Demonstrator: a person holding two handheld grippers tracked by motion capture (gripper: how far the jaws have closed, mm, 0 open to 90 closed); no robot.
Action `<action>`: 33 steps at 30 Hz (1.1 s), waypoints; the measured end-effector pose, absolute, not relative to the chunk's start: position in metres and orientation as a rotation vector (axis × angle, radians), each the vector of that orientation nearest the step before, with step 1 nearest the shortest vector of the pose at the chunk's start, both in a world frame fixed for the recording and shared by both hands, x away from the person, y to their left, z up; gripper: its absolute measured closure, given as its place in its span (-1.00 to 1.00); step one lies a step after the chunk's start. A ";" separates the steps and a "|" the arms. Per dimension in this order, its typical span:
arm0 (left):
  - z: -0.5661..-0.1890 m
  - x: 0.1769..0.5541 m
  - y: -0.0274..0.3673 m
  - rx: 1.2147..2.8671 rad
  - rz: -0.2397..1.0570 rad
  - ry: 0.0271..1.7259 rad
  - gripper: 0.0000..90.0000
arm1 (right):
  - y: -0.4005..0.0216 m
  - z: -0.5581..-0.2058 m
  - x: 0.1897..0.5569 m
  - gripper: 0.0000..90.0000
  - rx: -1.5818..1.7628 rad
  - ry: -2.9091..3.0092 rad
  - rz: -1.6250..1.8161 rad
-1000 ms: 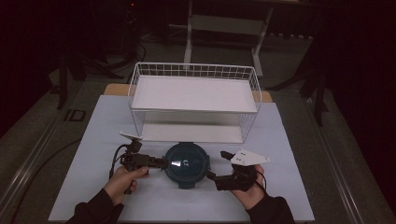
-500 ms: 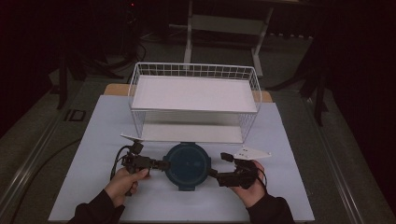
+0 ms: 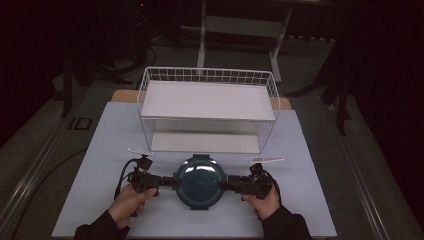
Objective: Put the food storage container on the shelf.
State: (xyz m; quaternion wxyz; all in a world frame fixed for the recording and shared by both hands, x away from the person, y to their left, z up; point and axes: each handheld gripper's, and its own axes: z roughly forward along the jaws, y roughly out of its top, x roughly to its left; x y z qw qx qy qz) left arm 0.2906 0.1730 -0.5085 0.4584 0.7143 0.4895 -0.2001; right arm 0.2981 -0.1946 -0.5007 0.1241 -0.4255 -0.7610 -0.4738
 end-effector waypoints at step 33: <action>-0.506 0.281 0.173 1.804 -0.428 1.144 0.25 | -0.196 -0.510 0.290 0.26 -1.274 -2.033 -1.412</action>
